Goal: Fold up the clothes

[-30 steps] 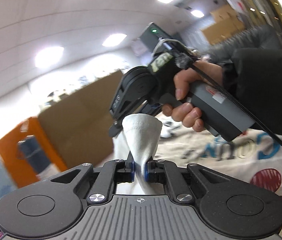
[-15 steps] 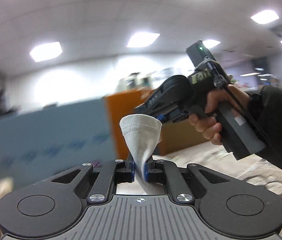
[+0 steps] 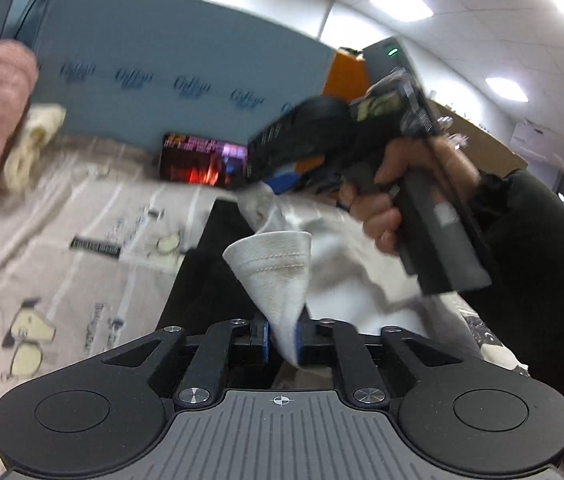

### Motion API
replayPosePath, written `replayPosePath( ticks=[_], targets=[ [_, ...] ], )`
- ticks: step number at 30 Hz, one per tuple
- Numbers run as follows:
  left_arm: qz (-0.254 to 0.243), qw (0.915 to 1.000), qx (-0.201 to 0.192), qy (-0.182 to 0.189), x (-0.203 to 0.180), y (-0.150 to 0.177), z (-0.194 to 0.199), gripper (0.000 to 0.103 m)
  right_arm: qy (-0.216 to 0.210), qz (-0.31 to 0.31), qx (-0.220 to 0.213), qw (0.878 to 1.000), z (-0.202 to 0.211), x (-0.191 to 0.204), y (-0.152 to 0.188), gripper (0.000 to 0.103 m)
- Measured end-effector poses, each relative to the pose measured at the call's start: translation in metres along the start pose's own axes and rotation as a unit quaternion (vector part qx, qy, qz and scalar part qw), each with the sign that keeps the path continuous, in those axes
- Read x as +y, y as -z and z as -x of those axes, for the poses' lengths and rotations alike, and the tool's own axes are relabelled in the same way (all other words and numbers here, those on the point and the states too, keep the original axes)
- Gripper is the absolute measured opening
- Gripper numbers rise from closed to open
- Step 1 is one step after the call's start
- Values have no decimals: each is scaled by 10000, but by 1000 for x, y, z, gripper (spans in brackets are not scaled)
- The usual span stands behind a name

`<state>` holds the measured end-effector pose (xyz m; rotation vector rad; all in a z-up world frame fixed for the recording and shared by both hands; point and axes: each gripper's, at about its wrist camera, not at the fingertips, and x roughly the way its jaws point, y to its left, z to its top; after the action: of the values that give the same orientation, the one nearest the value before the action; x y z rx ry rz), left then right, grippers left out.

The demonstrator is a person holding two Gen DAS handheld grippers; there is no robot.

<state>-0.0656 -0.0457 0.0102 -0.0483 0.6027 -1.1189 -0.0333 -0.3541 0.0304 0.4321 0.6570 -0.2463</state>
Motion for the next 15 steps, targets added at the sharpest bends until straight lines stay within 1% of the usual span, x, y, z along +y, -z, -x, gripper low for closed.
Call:
replayPosePath(
  ticks=[1,2,3,4,6,7,8,9,13,15],
  targets=[
    [80,9999,38,66,5,2,1,16,-92,-76,-56,9999,2,-1,-1,53],
    [155,9998,76,86,9,3,2,20,-169,-141,-107,9997,5,-3,-2,54],
    [248,9996,97,105,13,4,2,27,-206,-178,-143,9995,9,-4,-3,54],
    [345,9993,114,126,17,4,2,30,-248,-223,-160,9993,12,-5,-3,55],
    [479,9986,65,223,22,5,5,48,-470,-382,-37,9982,16,-10,-3,58],
    [509,9983,34,275,22,5,7,55,-609,-471,57,9970,18,-13,-2,60],
    [539,9980,2,328,23,6,8,67,-759,-568,166,9954,18,-16,-1,61],
    [569,9977,-29,380,24,6,10,72,-897,-664,278,9934,17,-19,0,62],
    [676,9960,-83,582,25,5,12,78,-969,-715,349,9921,15,-26,9,63],
    [755,9957,-247,482,27,3,14,79,-1104,-779,422,9899,14,-29,14,63]
  ],
)
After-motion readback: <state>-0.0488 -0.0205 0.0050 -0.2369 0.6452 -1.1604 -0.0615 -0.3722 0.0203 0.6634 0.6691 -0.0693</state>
